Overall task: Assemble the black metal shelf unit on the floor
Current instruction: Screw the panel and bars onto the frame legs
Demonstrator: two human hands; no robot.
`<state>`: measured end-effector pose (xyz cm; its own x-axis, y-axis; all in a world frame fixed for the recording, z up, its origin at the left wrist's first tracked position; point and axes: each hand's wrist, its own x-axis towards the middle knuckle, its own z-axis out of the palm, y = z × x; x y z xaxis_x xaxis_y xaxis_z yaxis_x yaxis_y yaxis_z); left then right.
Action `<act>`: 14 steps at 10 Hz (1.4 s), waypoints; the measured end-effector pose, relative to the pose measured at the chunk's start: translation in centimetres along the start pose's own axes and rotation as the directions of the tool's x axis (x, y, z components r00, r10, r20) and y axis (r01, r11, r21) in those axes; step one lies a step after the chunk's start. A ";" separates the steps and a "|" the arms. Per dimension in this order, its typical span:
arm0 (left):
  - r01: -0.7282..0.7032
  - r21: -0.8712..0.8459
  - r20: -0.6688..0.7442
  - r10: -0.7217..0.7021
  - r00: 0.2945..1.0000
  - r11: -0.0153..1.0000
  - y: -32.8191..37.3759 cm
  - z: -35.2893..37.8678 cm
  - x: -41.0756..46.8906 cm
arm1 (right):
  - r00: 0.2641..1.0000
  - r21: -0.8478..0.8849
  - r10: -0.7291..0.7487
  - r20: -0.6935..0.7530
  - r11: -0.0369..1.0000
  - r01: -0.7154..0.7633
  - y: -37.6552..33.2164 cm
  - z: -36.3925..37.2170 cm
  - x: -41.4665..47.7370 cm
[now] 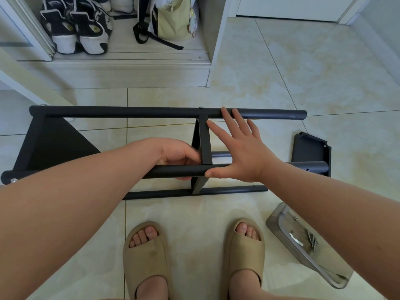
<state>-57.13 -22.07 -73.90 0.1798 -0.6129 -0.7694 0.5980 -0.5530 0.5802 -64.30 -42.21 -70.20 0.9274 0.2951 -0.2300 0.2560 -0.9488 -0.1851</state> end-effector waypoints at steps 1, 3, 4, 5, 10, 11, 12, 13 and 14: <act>-0.020 -0.003 0.014 0.020 1.000 1.000 -0.1 -0.1 0.1 | 1.000 -0.001 -0.001 0.000 1.000 0.001 0.0 0.0 0.0; -0.040 -0.040 -0.003 0.040 0.999 0.998 -0.1 -0.3 0.1 | 1.000 -0.007 0.000 -0.002 1.000 0.000 0.0 0.1 0.1; 0.020 -0.009 -0.029 -0.020 0.999 1.000 0.0 -0.2 0.1 | 1.000 -0.007 0.002 0.001 1.000 -0.002 0.0 0.1 0.1; 0.033 0.020 -0.024 -0.033 0.999 0.999 -0.1 -0.1 0.0 | 1.000 -0.005 0.003 0.002 1.000 -0.003 0.0 0.0 0.0; -0.057 -0.029 0.026 0.058 0.998 0.998 -0.2 -0.5 0.4 | 1.000 -0.012 -0.001 0.000 1.000 0.001 0.0 0.0 0.0; 0.012 -0.018 0.003 -0.011 1.000 1.000 -0.2 -0.5 0.5 | 1.000 -0.016 0.000 0.003 1.000 0.000 0.0 0.0 0.0; 0.057 0.018 -0.020 -0.056 0.998 0.998 -0.3 -0.5 0.5 | 1.000 -0.011 -0.001 -0.001 1.000 0.001 0.1 0.1 0.1; 0.027 0.009 -0.015 -0.027 1.000 1.000 -0.3 -0.5 0.5 | 1.000 -0.007 0.001 -0.001 1.000 -0.001 0.1 0.1 0.1; 0.007 -0.015 0.010 -0.007 1.000 1.000 -0.2 -0.5 0.5 | 1.000 -0.007 -0.001 0.000 1.000 0.001 0.1 0.0 0.1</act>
<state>-56.79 -21.96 -74.54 0.1681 -0.6144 -0.7709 0.6111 -0.5487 0.5706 -64.23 -42.24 -70.27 0.9273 0.2955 -0.2297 0.2584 -0.9494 -0.1786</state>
